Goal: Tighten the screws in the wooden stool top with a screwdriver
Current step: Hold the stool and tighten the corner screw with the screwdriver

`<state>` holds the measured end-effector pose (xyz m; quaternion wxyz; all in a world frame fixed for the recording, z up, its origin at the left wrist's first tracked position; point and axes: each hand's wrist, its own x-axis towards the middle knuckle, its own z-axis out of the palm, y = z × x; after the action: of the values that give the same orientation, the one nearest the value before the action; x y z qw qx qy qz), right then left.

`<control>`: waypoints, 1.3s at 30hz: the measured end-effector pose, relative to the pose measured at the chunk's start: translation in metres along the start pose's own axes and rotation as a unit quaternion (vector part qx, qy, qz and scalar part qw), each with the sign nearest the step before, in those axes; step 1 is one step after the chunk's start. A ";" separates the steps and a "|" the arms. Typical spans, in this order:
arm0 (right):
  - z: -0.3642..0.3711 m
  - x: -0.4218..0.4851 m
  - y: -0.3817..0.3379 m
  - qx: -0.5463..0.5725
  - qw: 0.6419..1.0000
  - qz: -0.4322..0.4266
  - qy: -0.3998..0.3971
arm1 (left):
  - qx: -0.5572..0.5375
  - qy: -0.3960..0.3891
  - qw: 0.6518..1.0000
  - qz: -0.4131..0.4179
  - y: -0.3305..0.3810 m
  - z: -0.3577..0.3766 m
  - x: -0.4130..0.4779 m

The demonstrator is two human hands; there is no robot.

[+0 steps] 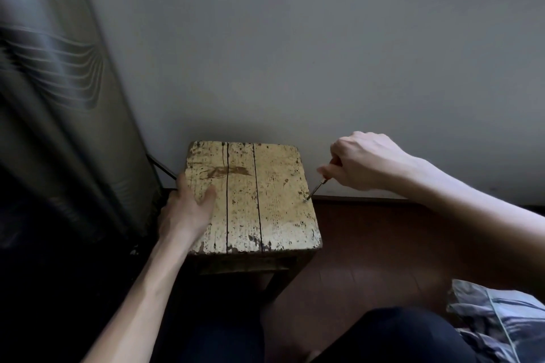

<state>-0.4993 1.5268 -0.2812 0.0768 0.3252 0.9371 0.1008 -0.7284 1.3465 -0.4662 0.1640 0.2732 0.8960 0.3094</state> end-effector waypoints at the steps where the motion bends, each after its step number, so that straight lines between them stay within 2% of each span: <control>1: 0.001 0.000 -0.002 -0.003 1.000 0.001 0.003 | 0.000 0.001 1.000 0.000 0.000 0.000 0.000; 3: 0.002 -0.002 -0.005 0.000 1.000 -0.015 0.004 | 0.000 0.000 1.000 -0.002 0.000 -0.001 0.000; 7: -0.007 -0.008 0.000 0.038 0.994 -0.101 -0.034 | -0.007 -0.003 1.000 -0.003 0.000 -0.001 -0.001; 11: -0.017 -0.008 0.008 -0.046 0.987 -0.152 0.000 | -0.005 0.001 1.000 0.000 -0.002 0.000 0.001; 15: -0.013 -0.009 0.013 -0.049 0.983 -0.176 -0.011 | 0.003 0.006 1.000 0.007 -0.002 0.001 0.003; 20: -0.003 -0.005 0.016 -0.023 0.991 -0.130 0.013 | 0.003 0.006 1.000 0.009 -0.003 0.003 0.004; 26: 0.002 -0.001 0.009 0.093 0.995 0.004 -0.037 | 0.008 0.005 1.000 0.002 -0.002 0.002 0.004; 29: 0.002 -0.004 0.005 0.065 0.997 0.013 -0.037 | 0.006 0.005 1.000 0.001 -0.002 0.001 0.002; 31: 0.002 -0.008 0.005 0.046 0.998 -0.020 -0.034 | 0.005 0.006 1.000 0.004 -0.001 0.001 0.000; 34: 0.000 -0.015 0.007 0.001 0.993 -0.117 -0.012 | 0.002 0.002 1.000 0.002 -0.002 0.001 0.000; 37: -0.001 -0.014 0.008 -0.089 0.975 -0.201 0.024 | 0.001 0.000 1.000 0.000 -0.003 0.002 0.001; 39: 0.000 -0.013 0.008 -0.107 0.967 -0.228 0.034 | 0.004 0.002 1.000 0.000 -0.003 0.002 0.002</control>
<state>-0.4847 1.5250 -0.2783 0.1003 0.0888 0.9723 0.1912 -0.7302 1.3464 -0.4698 0.1610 0.2732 0.8976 0.3063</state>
